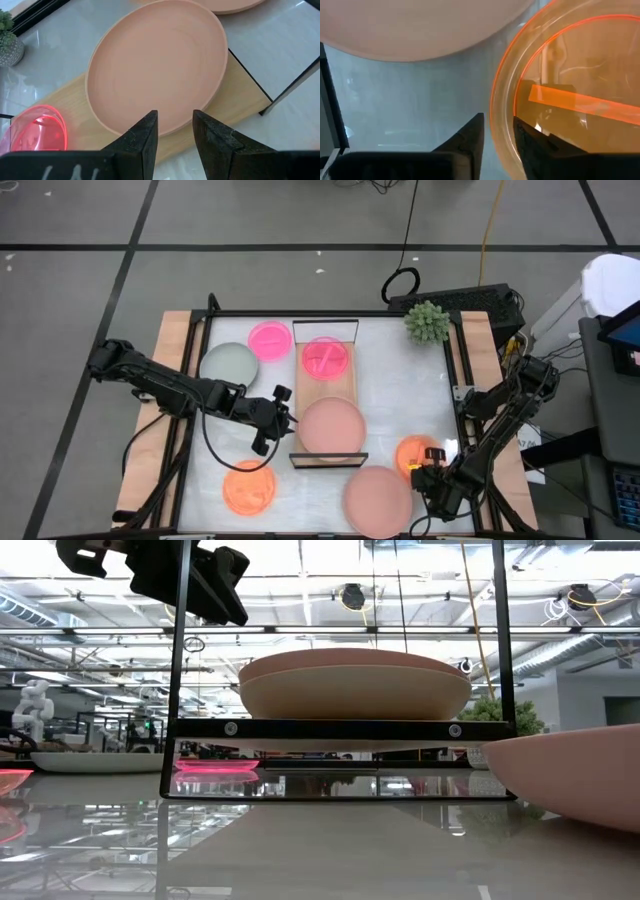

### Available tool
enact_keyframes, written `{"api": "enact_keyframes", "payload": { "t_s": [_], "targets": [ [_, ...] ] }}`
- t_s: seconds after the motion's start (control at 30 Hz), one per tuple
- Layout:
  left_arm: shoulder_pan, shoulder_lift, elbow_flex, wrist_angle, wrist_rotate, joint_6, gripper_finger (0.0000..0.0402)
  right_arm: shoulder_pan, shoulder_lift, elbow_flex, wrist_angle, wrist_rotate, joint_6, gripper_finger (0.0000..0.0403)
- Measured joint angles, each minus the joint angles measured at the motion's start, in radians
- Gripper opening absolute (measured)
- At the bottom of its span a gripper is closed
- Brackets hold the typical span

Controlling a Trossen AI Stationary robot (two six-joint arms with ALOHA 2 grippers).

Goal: Place and stack plates onto a shelf
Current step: Stack the right orange plate on top of the pink plate on the shelf

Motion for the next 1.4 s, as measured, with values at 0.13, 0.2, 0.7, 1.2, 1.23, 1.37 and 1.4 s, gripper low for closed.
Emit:
{"api": "enact_keyframes", "payload": {
  "t_s": [0.13, 0.2, 0.7, 1.2, 1.23, 1.37, 1.4],
  "targets": [
    [0.0, 0.0, 0.0, 0.0, 0.0, 0.002, 0.0129, 0.0, 0.0, 0.0, 0.0, 0.0, -0.007, 0.0048],
    [0.0, 0.0, 0.0, 0.0, 0.0, 0.001, 0.0129, 0.0, 0.0, 0.0, 0.002, -0.001, -0.007, 0.0032],
    [0.0, 0.0, 0.0, 0.0, 0.0, 0.0, 0.0129, 0.0, 0.0, -0.025, 0.031, 0.003, 0.012, 0.0056],
    [0.005, 0.0, 0.0, 0.0, 0.0, 0.004, 0.0129, -0.001, -0.014, -0.064, 0.078, -0.046, 0.017, 0.0005],
    [0.006, 0.0, 0.0, 0.0, 0.0, 0.003, 0.0129, -0.001, -0.016, -0.064, 0.079, -0.052, 0.024, 0.0003],
    [0.011, 0.0, 0.0, 0.0, 0.0, 0.005, 0.0129, -0.001, -0.038, -0.066, 0.079, -0.055, 0.041, 0.0003],
    [0.011, 0.0, 0.0, 0.0, 0.0, 0.005, 0.0129, -0.001, -0.045, -0.066, 0.08, -0.055, 0.041, 0.0002]
  ]
}}
